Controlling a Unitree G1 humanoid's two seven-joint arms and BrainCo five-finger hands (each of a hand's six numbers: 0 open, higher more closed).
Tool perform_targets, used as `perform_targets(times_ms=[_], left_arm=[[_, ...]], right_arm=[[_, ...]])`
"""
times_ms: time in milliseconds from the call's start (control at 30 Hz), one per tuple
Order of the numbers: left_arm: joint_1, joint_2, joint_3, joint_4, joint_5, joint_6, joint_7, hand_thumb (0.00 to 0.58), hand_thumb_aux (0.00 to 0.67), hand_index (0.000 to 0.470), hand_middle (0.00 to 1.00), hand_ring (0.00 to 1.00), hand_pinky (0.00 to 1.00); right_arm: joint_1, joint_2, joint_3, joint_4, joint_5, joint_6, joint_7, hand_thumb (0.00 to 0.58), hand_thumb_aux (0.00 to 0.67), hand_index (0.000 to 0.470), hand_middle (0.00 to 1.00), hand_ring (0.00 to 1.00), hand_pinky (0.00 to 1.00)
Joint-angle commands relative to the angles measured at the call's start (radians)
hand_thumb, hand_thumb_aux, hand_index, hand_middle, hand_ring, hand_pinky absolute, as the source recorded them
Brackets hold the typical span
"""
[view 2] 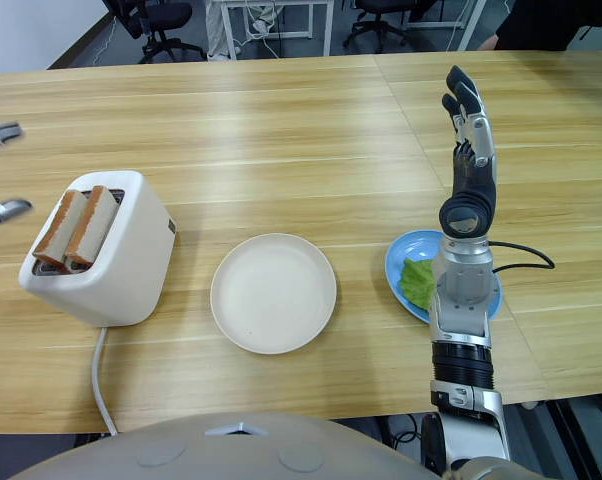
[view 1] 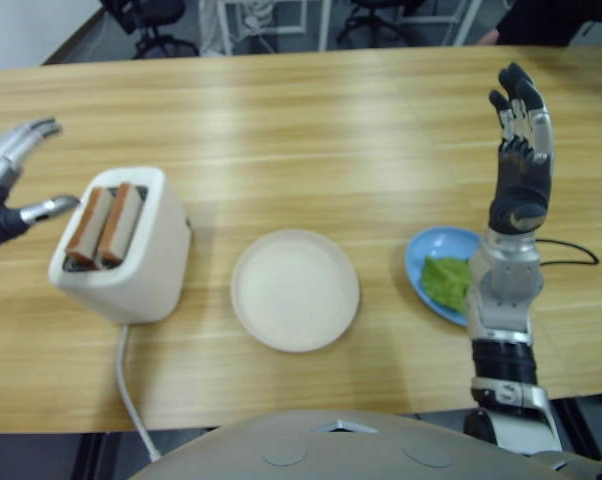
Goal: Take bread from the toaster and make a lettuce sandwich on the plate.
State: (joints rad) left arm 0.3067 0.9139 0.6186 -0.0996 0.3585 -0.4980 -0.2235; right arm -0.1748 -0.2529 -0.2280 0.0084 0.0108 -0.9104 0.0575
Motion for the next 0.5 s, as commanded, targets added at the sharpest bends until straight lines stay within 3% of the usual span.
perform_targets(times_ms=[33,300,500], left_arm=[[0.048,0.054,-0.006,0.053,0.083,-0.017,-0.039,0.0,0.0,0.0,0.0,0.0,0.0],[0.127,0.075,-0.005,0.047,0.109,0.028,-0.121,0.0,0.0,0.0,0.0,0.0,0.0],[0.115,0.099,0.045,0.061,0.167,0.072,-0.1,0.0,0.0,0.0,0.0,0.0,0.0]], right_arm=[[0.007,-0.008,0.004,-0.035,0.015,0.003,0.009,0.0,0.0,0.0,0.0,0.0,0.0],[0.024,-0.022,-0.006,-0.063,0.029,0.01,0.021,0.0,0.0,0.0,0.0,0.0,0.0],[0.04,-0.028,-0.004,-0.089,0.031,0.019,0.026,0.0,0.0,0.0,0.0,0.0,0.0]])
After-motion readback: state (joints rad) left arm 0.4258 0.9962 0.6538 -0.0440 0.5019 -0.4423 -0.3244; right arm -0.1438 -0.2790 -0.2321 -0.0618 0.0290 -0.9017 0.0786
